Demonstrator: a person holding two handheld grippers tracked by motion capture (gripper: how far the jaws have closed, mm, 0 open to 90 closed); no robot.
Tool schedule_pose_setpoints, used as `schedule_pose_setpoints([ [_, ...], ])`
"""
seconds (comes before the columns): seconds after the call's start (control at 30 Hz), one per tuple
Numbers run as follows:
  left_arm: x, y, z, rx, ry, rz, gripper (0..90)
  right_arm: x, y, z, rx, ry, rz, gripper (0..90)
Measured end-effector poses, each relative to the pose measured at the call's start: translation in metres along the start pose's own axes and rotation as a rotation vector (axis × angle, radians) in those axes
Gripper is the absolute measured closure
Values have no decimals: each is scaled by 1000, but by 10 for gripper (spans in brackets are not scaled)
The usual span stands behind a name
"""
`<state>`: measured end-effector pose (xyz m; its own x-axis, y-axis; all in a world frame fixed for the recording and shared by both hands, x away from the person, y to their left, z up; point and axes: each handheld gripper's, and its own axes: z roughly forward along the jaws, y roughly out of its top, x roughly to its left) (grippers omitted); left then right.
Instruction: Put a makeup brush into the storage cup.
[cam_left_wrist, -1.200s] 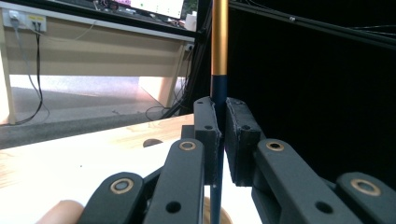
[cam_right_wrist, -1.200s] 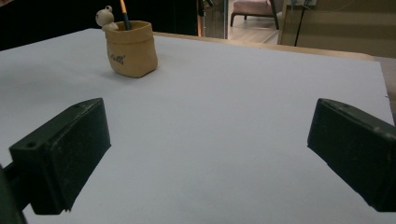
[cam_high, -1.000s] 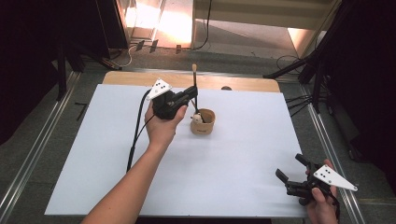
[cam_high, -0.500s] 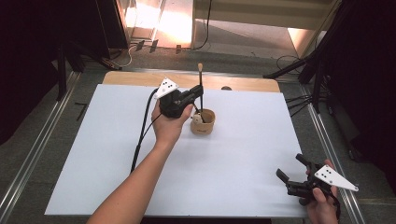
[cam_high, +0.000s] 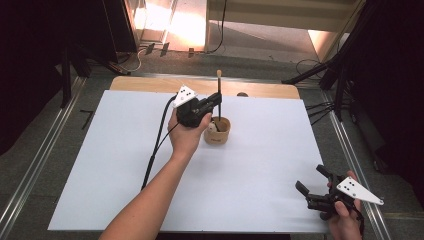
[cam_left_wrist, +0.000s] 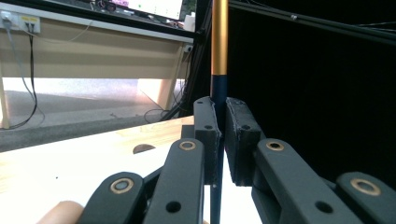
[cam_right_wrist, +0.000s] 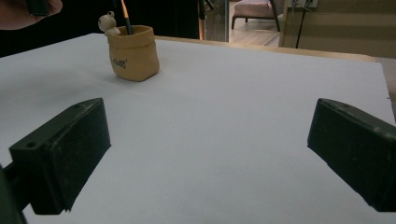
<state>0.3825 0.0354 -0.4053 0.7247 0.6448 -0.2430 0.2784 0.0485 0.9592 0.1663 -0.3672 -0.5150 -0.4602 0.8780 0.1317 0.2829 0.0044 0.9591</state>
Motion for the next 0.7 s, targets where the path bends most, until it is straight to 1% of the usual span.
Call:
schedule_pose_setpoints([
  [0.17,0,-5,4,5,3,5,853,0,0,0,0,0,0,0],
  [0.27,1,-9,6,3,-6,-7,853,0,0,0,-2,-2,-4,0],
  [0.33,1,-10,6,3,-4,-9,853,0,-1,0,-3,-1,-4,0],
  [0.43,1,-14,8,17,-3,-2,853,0,-1,0,-3,-1,0,0],
  [0.53,1,-15,10,21,9,5,853,0,-1,0,-3,0,1,0],
  [0.6,2,-17,11,25,15,17,853,0,-1,0,-3,0,2,0],
  [0.7,1,-20,13,24,15,26,853,0,-1,0,-3,1,2,0],
])
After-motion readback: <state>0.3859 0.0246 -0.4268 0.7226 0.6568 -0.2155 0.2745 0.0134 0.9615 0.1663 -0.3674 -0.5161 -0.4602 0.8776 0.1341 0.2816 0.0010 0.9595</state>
